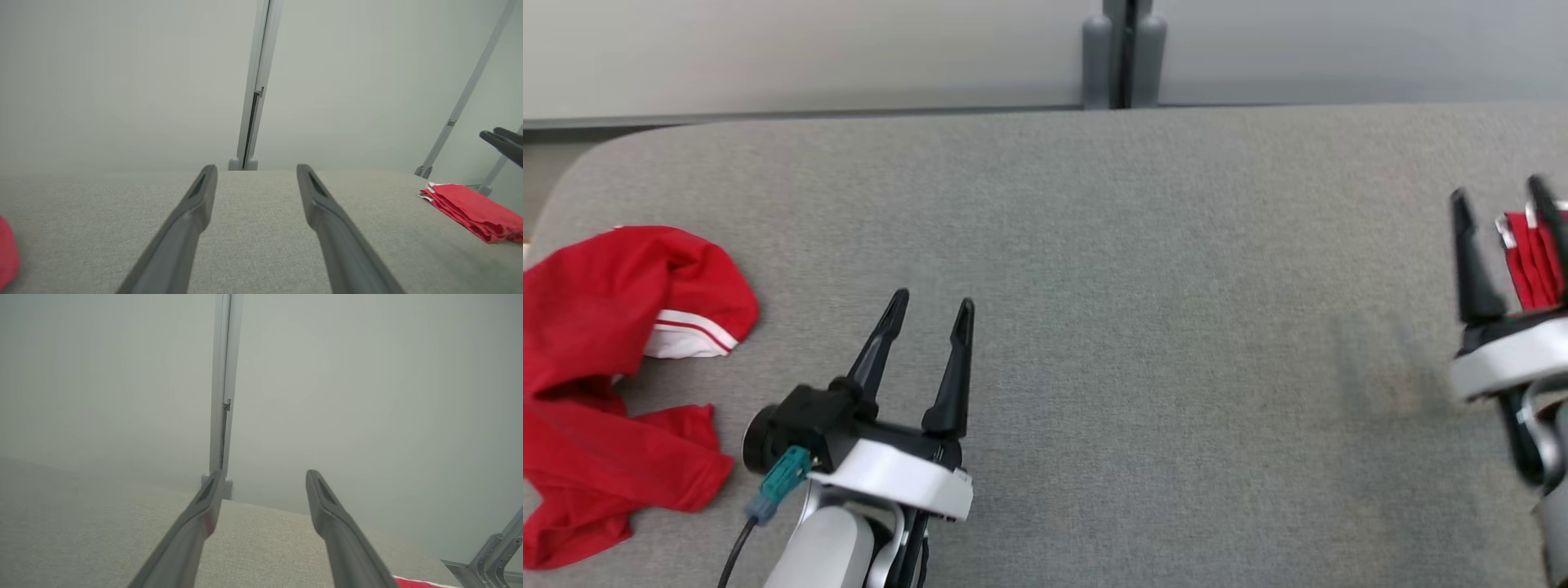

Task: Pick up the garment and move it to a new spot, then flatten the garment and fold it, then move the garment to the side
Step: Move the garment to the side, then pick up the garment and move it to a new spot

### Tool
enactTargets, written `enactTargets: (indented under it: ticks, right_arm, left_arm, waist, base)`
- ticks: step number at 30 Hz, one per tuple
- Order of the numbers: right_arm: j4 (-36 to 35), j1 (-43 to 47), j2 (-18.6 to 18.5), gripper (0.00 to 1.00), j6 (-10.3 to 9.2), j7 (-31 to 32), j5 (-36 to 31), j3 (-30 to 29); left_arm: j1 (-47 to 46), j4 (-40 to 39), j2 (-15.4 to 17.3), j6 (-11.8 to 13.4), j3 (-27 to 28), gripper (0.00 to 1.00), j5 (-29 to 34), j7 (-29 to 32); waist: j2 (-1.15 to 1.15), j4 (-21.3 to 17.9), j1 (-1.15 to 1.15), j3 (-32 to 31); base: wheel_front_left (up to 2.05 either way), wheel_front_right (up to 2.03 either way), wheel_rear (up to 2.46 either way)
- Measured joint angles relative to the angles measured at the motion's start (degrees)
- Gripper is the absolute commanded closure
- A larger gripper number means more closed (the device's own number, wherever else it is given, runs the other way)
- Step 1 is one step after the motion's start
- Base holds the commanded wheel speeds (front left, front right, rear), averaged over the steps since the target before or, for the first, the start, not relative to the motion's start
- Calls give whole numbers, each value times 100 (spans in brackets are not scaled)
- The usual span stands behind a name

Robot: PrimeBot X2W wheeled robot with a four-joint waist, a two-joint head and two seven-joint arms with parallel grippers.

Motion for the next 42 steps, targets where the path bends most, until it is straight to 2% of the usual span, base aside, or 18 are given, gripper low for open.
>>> enactTargets:
  ticks: [6,9,18,26,42]
  right_arm:
    - [-408,873,657,0,1,1,0,-58]
    - [-628,1296,990,0,0,0,3,-285]
    - [-962,2299,1731,0,0,0,-466,-651]
    - [-1012,2474,1909,0,0,0,-617,-678]
    - [-995,2486,1954,0,0,0,-719,-732]
  left_arm:
    - [475,175,1,-7,182,0,144,0]
    - [692,204,-2,1,218,0,148,0]
    - [1155,190,-1,-8,290,0,142,0]
    - [1256,196,0,-9,293,0,115,0]
    - [1258,249,-1,-23,291,0,107,0]
  waist:
    - [0,220,0,-419]
    - [0,301,0,-629]
    - [0,428,0,-1072]
    - [0,388,-1,-1128]
    - [0,351,0,-1118]
  base:
    - [0,0,0]
    - [0,0,0]
    - [0,0,0]
    - [0,0,0]
    - [0,0,0]
